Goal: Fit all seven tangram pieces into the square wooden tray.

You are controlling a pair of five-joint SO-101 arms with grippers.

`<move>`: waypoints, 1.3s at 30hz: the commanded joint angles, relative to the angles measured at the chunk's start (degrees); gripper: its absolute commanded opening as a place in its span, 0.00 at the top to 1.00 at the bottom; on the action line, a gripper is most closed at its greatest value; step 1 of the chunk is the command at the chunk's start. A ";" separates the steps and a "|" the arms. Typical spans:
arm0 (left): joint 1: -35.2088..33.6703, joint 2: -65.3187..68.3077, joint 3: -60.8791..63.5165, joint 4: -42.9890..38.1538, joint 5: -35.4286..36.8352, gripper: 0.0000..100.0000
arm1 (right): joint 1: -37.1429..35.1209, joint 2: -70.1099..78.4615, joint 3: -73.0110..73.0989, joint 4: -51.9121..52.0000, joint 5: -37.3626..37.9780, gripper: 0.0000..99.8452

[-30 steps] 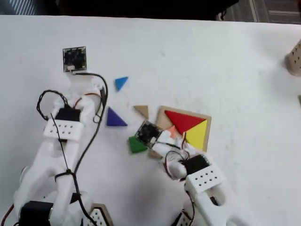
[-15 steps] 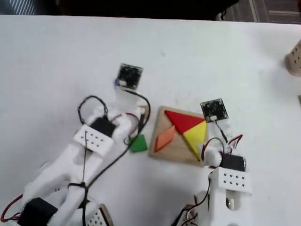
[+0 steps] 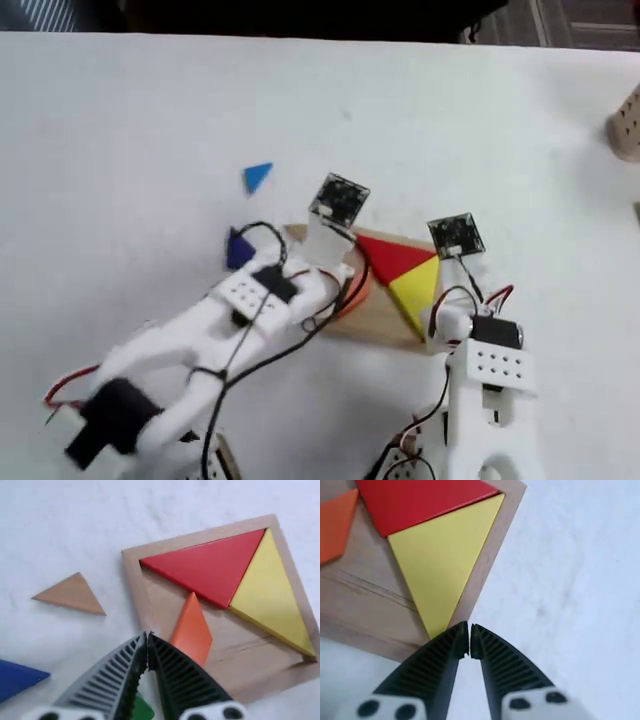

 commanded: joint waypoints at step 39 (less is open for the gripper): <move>2.95 9.71 -10.90 0.88 0.18 0.98 | 0.31 0.40 -2.64 -2.59 1.67 0.98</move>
